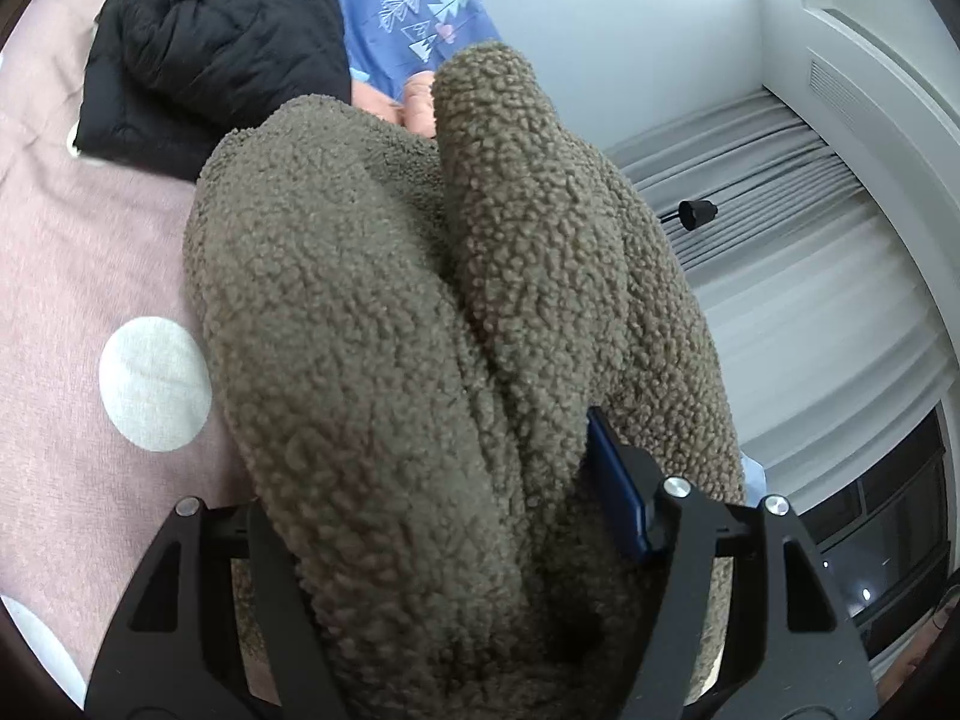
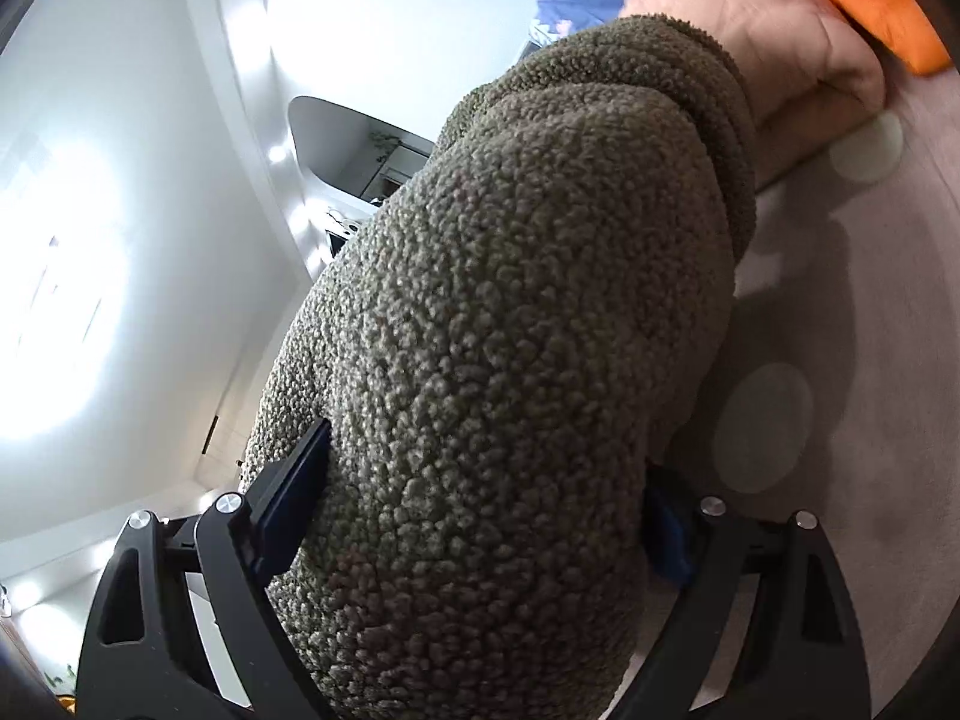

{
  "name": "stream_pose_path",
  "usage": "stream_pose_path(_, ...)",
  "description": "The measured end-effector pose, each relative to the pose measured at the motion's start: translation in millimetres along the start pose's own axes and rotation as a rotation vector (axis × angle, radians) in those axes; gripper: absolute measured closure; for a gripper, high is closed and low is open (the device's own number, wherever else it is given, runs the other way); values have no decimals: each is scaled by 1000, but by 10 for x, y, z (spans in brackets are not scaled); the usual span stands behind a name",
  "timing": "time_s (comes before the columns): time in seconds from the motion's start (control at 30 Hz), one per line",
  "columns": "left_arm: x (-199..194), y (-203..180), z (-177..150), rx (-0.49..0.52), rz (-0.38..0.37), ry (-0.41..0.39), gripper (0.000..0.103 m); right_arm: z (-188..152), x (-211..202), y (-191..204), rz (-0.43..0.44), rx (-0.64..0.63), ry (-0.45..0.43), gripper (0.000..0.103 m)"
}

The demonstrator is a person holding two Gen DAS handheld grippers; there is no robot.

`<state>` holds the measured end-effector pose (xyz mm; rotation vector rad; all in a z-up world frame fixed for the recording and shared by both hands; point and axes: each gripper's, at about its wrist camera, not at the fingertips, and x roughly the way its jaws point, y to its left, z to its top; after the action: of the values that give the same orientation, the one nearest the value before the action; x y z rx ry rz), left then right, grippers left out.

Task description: Fold large clothes

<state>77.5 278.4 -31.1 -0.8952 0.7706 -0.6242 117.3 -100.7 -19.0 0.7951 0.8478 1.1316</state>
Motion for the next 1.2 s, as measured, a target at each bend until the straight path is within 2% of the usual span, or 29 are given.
stream_pose_path(0.17,121,224,-40,-37,14,27,35,-50,-26,-76,-49,22,11,13)
stream_pose_path(0.3,366,426,14,-70,50,73,34,-104,-54,-295,-128,70,33,13)
stream_pose_path(0.33,425,509,24,-76,64,84,31,-119,-59,-356,-136,91,40,13)
stream_pose_path(0.4,507,619,58,-66,123,95,2,-143,-63,-398,-131,105,56,9)
stream_pose_path(0.43,529,655,65,-61,134,99,2,-123,-67,-388,-148,83,64,8)
stream_pose_path(0.53,575,889,37,-145,40,141,2,-60,-57,-325,-213,15,81,3)
stream_pose_path(0.6,594,906,31,-148,25,139,2,-42,37,-340,-211,22,92,1)
stream_pose_path(0.73,863,826,18,-171,-43,174,2,-54,129,-593,-125,117,78,1)
stream_pose_path(0.83,1026,759,32,-169,-101,179,4,-114,102,-627,-85,124,61,3)
stream_pose_path(0.9,1048,686,18,-164,-122,161,8,-191,44,-525,-75,112,55,8)
stream_pose_path(0.97,1044,614,-6,-160,-139,143,12,-229,117,-394,-64,91,44,8)
stream_pose_path(1.07,937,448,-109,-140,-172,120,12,-176,39,-288,-34,63,32,8)
stream_pose_path(1.2,817,207,-66,-90,-184,94,12,-196,-6,-43,-10,8,26,8)
